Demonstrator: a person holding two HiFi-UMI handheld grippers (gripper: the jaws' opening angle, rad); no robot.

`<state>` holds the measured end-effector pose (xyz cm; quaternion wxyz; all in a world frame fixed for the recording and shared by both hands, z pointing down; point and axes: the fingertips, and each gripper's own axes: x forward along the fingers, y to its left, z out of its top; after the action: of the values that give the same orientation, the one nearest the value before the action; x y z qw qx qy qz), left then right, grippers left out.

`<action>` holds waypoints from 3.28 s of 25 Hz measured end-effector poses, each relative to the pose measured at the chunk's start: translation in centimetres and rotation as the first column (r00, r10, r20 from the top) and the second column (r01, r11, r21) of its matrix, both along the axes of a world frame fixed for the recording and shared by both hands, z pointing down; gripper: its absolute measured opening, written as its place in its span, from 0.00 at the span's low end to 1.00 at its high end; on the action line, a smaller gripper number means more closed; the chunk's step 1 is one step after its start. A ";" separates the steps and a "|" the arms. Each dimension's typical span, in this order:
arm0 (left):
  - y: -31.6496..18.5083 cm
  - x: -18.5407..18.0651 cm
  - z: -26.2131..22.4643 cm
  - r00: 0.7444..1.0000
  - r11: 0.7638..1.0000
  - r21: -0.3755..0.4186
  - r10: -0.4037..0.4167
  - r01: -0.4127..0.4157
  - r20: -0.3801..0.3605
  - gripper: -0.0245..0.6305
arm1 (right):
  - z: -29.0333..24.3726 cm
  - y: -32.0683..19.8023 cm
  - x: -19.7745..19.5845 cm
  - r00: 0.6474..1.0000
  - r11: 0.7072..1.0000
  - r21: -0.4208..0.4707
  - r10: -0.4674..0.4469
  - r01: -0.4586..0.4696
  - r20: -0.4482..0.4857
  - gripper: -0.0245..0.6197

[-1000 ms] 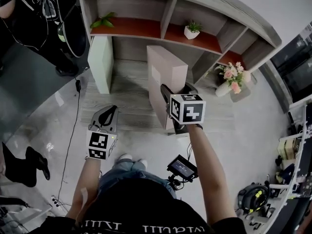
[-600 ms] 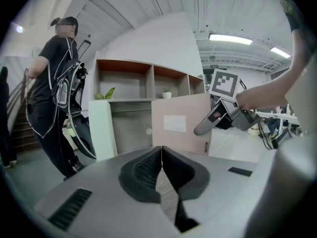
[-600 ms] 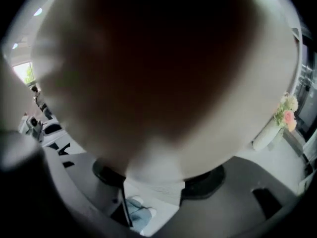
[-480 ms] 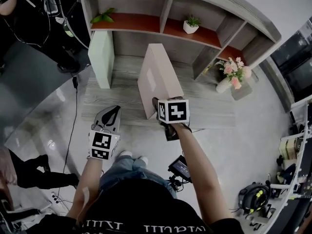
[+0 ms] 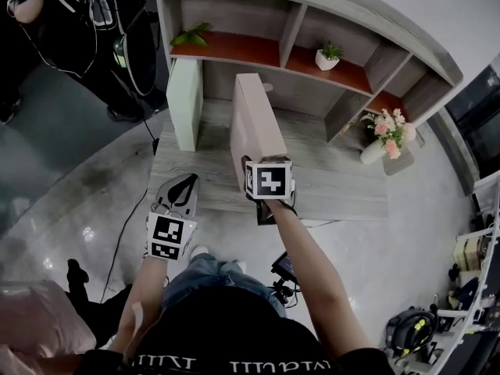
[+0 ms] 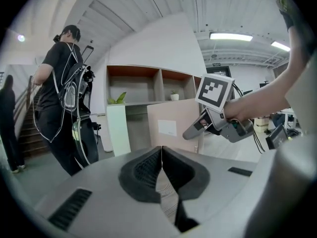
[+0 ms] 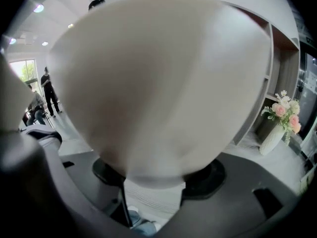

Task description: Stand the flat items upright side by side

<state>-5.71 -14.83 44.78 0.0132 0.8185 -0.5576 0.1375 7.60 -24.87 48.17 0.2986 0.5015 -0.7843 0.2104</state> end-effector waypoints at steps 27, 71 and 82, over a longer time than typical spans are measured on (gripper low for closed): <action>-2.8 -10.4 0.8 0.995 0.996 0.015 -0.092 0.093 -0.050 0.06 | -1.0 -4.4 -12.7 0.979 0.985 0.171 -0.057 0.023 0.196 0.55; -5.7 -15.5 1.4 0.993 0.993 0.021 -0.116 0.117 -0.037 0.06 | -0.5 -9.3 -18.0 0.868 0.878 0.149 -0.475 0.456 0.145 0.59; -4.8 -14.8 0.0 0.995 0.994 0.044 -0.099 0.100 -0.029 0.06 | -1.7 -7.3 -16.9 0.887 0.905 0.129 -0.424 0.406 0.185 0.59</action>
<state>-20.53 -19.67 44.79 0.0090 0.7915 -0.6006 0.1127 -9.30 -32.19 46.44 0.2306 0.3098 -0.9086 0.1591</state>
